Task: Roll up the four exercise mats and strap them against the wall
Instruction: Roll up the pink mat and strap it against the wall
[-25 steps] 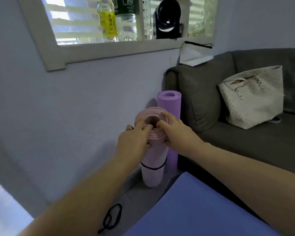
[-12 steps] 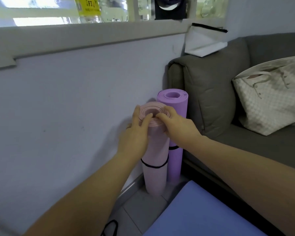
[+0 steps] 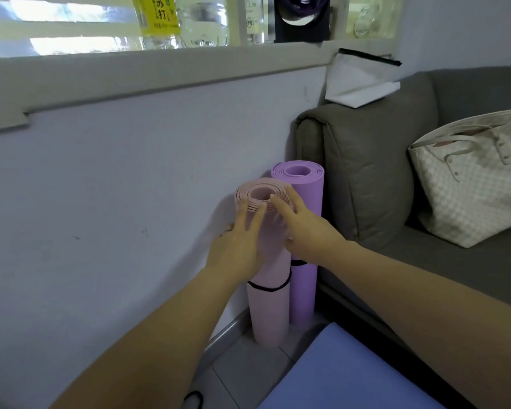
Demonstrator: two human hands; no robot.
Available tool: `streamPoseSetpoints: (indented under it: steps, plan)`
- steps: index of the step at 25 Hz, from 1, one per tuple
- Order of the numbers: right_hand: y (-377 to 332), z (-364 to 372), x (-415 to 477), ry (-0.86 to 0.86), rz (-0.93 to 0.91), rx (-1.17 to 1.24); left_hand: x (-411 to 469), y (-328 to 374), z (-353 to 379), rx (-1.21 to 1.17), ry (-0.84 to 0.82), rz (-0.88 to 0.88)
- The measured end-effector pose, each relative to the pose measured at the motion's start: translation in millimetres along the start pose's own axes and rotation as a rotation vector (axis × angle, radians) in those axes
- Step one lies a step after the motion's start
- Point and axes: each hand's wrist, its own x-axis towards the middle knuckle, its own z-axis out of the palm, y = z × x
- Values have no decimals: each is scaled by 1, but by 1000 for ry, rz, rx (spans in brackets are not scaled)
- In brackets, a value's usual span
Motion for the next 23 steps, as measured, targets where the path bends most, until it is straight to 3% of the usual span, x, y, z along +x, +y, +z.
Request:
streamPoseSetpoints:
  steps: [6,10,14,23]
  plan:
    - [-11,-4,9,-7,-106,-45,-4,-7,-8,-65,-37,-8]
    - [-26,-11,35,5,6,-80,-10,-14,-7,-56,-47,18]
    - [-27,-13,50,11,-13,-37,-15,-20,-10,-30,-33,58]
    - [-22,-3,53,40,93,-99,2,-26,-5,-20,-170,74]
